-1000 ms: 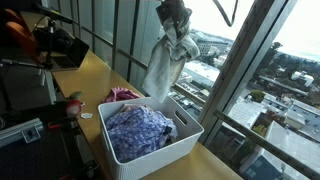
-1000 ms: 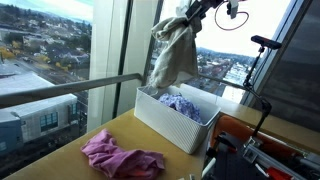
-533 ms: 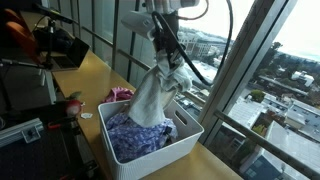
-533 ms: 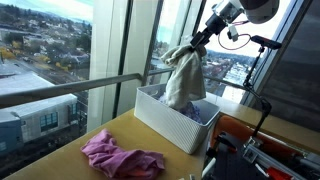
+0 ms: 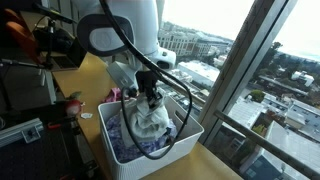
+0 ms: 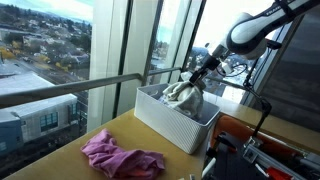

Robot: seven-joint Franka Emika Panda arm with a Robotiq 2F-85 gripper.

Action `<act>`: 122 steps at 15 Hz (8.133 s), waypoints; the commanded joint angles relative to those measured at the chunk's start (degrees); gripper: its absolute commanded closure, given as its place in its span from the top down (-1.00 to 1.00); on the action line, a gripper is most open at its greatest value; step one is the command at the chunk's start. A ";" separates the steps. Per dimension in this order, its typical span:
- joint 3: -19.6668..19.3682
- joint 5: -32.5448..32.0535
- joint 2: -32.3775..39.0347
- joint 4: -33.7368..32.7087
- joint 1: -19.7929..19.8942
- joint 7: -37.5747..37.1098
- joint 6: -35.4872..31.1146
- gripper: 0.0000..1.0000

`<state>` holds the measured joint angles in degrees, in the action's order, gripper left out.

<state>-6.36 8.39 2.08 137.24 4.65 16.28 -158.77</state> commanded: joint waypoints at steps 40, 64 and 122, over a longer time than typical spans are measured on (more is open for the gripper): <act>12.38 -21.01 35.18 -24.31 -22.86 -18.19 -2.78 1.00; 13.18 -9.75 13.73 -21.10 -7.03 -9.91 0.56 -0.96; 24.50 -19.87 -10.16 15.06 -16.71 -46.66 6.82 1.00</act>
<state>15.53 -11.83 -8.92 149.79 -10.88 -27.04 -148.63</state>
